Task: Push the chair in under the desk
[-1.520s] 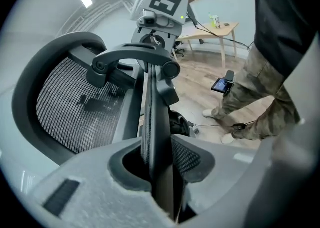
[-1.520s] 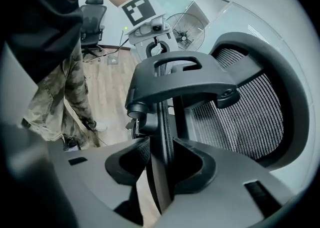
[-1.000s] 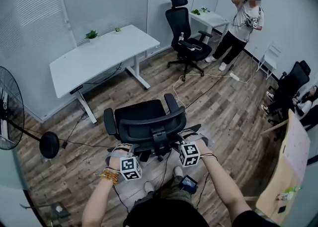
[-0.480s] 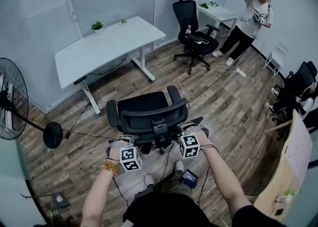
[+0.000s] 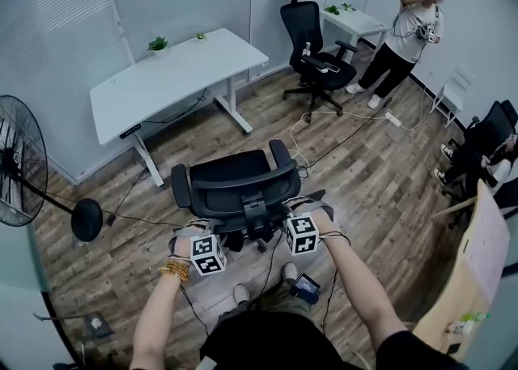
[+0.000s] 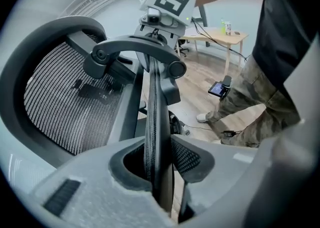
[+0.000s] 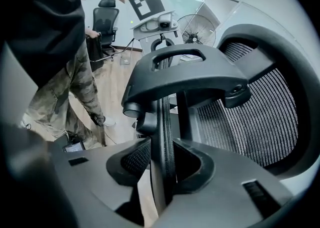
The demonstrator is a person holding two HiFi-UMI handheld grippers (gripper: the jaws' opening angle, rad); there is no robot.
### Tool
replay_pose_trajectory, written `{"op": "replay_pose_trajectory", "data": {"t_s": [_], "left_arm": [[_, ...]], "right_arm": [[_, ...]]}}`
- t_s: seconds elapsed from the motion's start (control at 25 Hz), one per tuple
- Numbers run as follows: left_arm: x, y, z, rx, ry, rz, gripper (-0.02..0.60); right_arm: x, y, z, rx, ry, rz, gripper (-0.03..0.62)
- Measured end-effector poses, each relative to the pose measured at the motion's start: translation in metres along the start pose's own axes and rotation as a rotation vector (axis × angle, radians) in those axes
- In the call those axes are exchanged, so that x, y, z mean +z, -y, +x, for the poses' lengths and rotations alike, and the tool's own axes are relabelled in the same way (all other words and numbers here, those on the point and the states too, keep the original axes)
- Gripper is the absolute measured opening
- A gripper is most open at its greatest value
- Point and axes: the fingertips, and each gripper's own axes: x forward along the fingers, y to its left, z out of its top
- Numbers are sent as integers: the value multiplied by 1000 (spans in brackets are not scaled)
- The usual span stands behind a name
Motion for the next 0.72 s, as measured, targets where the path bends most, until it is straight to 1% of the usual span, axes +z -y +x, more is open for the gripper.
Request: {"op": "replay_pose_trajectory", "data": {"t_s": [0.24, 0.72], "left_arm": [[1, -1, 3, -7, -13, -12, 118], [-10, -27, 12, 7, -29, -42, 117]], "right_arm": [[-3, 0, 1, 4, 17, -4, 124], [-5, 30, 18, 19, 18, -29, 121]]}}
